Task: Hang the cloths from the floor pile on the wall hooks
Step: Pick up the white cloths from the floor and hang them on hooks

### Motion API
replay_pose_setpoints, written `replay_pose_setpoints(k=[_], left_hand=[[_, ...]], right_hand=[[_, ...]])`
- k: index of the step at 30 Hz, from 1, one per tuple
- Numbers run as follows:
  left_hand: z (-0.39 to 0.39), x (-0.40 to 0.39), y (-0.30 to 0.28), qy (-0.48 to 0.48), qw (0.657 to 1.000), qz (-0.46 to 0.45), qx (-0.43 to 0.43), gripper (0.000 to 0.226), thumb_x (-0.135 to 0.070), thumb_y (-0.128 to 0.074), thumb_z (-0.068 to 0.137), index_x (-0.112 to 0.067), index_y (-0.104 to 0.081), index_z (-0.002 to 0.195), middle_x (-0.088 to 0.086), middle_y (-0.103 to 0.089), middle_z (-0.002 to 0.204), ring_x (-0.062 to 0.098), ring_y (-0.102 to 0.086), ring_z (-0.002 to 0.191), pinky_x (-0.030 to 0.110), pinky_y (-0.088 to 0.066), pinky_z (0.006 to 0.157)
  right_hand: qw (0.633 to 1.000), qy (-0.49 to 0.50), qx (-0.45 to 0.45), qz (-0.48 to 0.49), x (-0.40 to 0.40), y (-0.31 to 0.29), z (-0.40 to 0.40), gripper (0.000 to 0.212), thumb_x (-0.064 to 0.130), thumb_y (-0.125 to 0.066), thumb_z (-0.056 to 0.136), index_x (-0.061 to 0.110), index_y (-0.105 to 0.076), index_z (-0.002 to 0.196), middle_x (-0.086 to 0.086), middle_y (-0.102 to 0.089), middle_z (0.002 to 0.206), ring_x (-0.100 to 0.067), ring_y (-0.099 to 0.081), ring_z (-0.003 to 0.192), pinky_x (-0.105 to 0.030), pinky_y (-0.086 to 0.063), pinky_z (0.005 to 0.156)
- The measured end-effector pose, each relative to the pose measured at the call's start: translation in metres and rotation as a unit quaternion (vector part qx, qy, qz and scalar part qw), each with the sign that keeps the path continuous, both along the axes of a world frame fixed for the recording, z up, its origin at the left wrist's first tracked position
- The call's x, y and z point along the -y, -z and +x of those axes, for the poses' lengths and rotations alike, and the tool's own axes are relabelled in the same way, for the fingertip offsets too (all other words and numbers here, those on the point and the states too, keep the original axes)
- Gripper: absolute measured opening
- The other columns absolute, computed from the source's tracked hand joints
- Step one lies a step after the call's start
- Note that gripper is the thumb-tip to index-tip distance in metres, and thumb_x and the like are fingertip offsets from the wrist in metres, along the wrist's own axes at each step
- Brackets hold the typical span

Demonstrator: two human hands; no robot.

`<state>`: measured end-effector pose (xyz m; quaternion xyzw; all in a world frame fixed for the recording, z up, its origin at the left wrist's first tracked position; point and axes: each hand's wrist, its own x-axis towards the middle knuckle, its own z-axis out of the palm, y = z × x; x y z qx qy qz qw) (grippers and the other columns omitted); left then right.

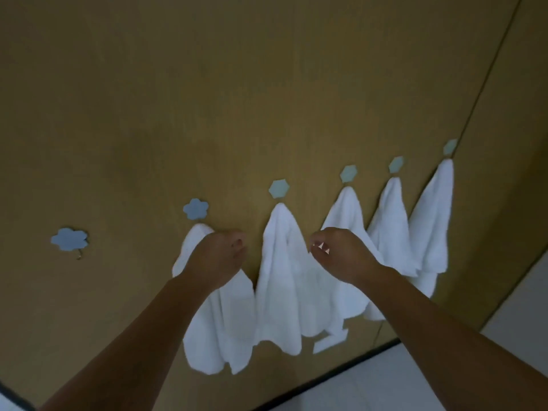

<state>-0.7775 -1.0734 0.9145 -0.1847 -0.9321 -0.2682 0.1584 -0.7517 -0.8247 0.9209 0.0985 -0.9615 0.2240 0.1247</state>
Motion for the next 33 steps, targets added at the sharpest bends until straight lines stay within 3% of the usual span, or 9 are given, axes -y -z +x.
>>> replay_pose_setpoints(k=[3,7,10,16,19,22,26,30,33], left_hand=[[0.009,-0.033,0.003,0.056,0.997,-0.028,0.034,0.005,-0.019,-0.057,0.090,-0.018,-0.062,0.090,-0.007,-0.060,0.079,0.019,-0.062,0.080,0.026,-0.046,0.070],[0.024,-0.081,0.019,0.071,0.996,-0.018,0.043,0.031,-0.028,-0.062,0.088,-0.020,-0.060,0.118,-0.009,-0.061,0.103,0.008,-0.056,0.093,0.022,-0.043,0.085],[0.039,-0.121,0.031,0.102,0.993,-0.036,0.041,0.036,-0.030,-0.063,0.087,-0.019,-0.060,0.121,-0.005,-0.062,0.109,0.013,-0.058,0.101,0.024,-0.042,0.088],[0.059,-0.197,0.061,0.180,0.978,-0.069,0.084,0.040,-0.036,-0.059,0.088,-0.023,-0.055,0.126,-0.008,-0.059,0.115,0.013,-0.055,0.107,0.030,-0.045,0.093],[0.064,-0.235,0.075,0.234,0.965,-0.077,0.092,0.042,-0.035,-0.062,0.087,-0.019,-0.057,0.125,-0.004,-0.061,0.114,0.017,-0.058,0.106,0.032,-0.048,0.090],[0.064,-0.270,0.086,0.279,0.951,-0.074,0.109,0.040,-0.032,-0.063,0.087,-0.019,-0.057,0.124,-0.006,-0.059,0.114,0.014,-0.055,0.105,0.026,-0.043,0.087],[0.073,-0.320,0.105,0.362,0.913,-0.103,0.157,0.046,-0.030,-0.060,0.090,-0.015,-0.051,0.132,0.000,-0.055,0.128,0.020,-0.051,0.119,0.033,-0.041,0.099],[0.094,-0.359,0.128,0.473,0.851,-0.134,0.182,0.048,-0.033,-0.057,0.091,-0.017,-0.047,0.135,0.000,-0.052,0.132,0.019,-0.050,0.121,0.030,-0.040,0.098],[0.118,-0.382,0.146,0.545,0.802,-0.163,0.182,0.048,-0.035,-0.054,0.092,-0.018,-0.045,0.137,0.000,-0.050,0.136,0.016,-0.048,0.121,0.028,-0.040,0.098]], right_hand=[[0.999,0.038,0.013,-0.009,-0.037,0.007,0.024,0.024,0.030,-0.057,0.091,0.022,-0.067,0.111,0.004,-0.065,0.108,-0.012,-0.060,0.093,-0.023,-0.044,0.080],[0.996,0.082,0.029,-0.022,-0.092,0.017,0.066,0.035,0.035,-0.055,0.092,0.022,-0.059,0.124,0.004,-0.061,0.121,-0.011,-0.057,0.107,-0.020,-0.041,0.087],[0.990,0.130,0.040,-0.032,-0.138,0.030,0.102,0.037,0.038,-0.054,0.093,0.023,-0.057,0.126,0.005,-0.059,0.125,-0.011,-0.058,0.103,-0.018,-0.037,0.082],[0.971,0.223,0.065,-0.060,-0.209,0.066,0.178,0.042,0.035,-0.055,0.093,0.016,-0.054,0.131,-0.007,-0.061,0.123,-0.019,-0.060,0.103,-0.024,-0.044,0.082],[0.951,0.292,0.085,-0.063,-0.234,0.085,0.225,0.047,0.039,-0.053,0.093,0.018,-0.052,0.135,-0.005,-0.059,0.128,-0.018,-0.058,0.108,-0.024,-0.044,0.093],[0.918,0.381,0.099,-0.054,-0.246,0.095,0.267,0.052,0.042,-0.052,0.093,0.017,-0.048,0.137,-0.005,-0.053,0.136,-0.019,-0.052,0.120,-0.024,-0.037,0.098],[0.859,0.491,0.133,-0.061,-0.240,0.110,0.324,0.053,0.046,-0.051,0.092,0.018,-0.046,0.137,-0.002,-0.051,0.138,-0.018,-0.051,0.122,-0.026,-0.038,0.099],[0.785,0.597,0.149,-0.076,-0.210,0.130,0.379,0.052,0.047,-0.054,0.090,0.018,-0.050,0.133,-0.004,-0.057,0.129,-0.018,-0.055,0.115,-0.028,-0.042,0.095],[0.729,0.661,0.149,-0.095,-0.178,0.145,0.418,0.053,0.045,-0.055,0.090,0.018,-0.050,0.134,-0.002,-0.054,0.134,-0.018,-0.053,0.120,-0.029,-0.043,0.097]])
